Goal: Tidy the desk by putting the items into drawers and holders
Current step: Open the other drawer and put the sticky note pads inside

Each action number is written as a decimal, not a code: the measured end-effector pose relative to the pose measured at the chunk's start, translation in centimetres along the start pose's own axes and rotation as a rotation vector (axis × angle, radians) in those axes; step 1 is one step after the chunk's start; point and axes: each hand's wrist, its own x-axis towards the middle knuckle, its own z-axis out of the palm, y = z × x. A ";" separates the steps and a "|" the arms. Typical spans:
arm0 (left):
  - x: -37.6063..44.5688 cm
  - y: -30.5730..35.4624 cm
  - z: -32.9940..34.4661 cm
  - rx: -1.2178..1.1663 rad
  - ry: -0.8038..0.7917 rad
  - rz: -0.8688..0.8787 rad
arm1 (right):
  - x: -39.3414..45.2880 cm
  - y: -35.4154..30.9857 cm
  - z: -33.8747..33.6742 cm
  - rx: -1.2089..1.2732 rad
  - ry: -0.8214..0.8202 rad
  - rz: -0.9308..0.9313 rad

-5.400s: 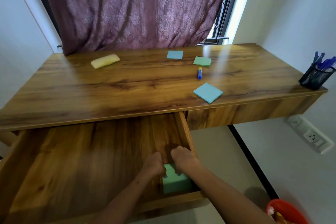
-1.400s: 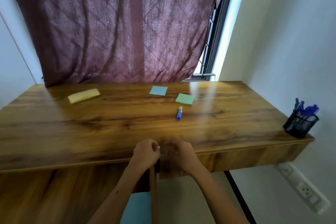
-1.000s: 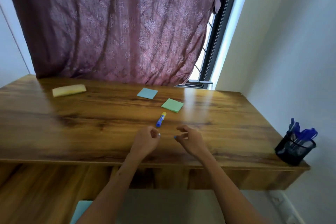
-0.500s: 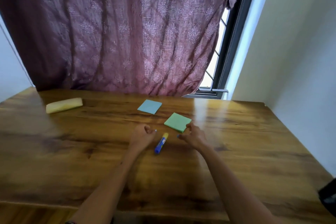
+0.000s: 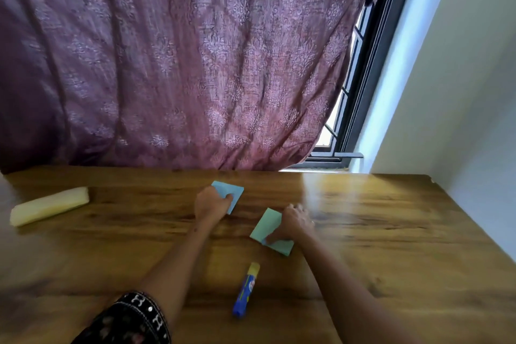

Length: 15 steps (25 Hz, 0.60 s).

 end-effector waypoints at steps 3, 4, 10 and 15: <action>2.5 0.2 0.7 0.199 -0.068 -0.073 | 1.1 -0.5 -0.2 -0.031 -0.034 0.063; 3.0 0.5 0.5 0.253 -0.100 -0.118 | 1.4 -0.5 -0.4 -0.030 -0.048 0.091; 6.2 -0.7 -0.5 0.091 -0.236 -0.336 | 2.2 -0.2 -0.9 -0.015 -0.096 0.132; 2.8 -1.8 -2.5 -0.428 -0.105 -0.316 | 0.7 -0.3 -1.3 0.223 0.027 0.063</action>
